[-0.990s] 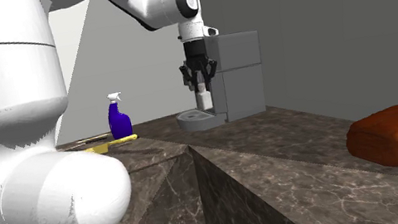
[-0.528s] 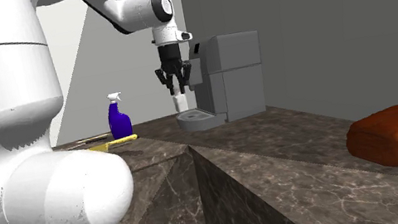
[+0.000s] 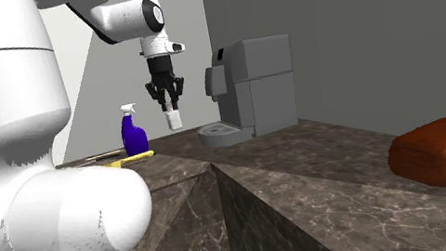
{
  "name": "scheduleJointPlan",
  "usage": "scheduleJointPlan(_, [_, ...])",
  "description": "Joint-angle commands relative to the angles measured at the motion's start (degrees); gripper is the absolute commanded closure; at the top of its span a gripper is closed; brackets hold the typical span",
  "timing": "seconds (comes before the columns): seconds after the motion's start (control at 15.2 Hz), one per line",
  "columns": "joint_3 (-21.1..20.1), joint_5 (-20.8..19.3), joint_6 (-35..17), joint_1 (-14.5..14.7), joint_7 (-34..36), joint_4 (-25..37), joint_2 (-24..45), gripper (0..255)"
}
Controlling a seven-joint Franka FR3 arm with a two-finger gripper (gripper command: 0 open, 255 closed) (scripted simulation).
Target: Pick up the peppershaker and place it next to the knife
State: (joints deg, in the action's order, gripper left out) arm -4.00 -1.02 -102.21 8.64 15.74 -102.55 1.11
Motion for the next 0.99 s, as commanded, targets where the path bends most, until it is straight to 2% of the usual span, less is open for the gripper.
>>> scheduleJointPlan(0.0, [-1.4,0.0,0.4,1.4,2.9,0.9,0.5,255])
scheduleJointPlan(0.4, [-5.2,-0.4,1.3,5.6,10.9,4.7,3.5,255])
scheduleJointPlan(0.73, [-8.1,-1.3,2.7,9.5,17.8,10.2,7.8,255])
scheduleJointPlan(0.92, [-8.1,-1.4,0.4,9.5,17.9,7.9,7.9,255])
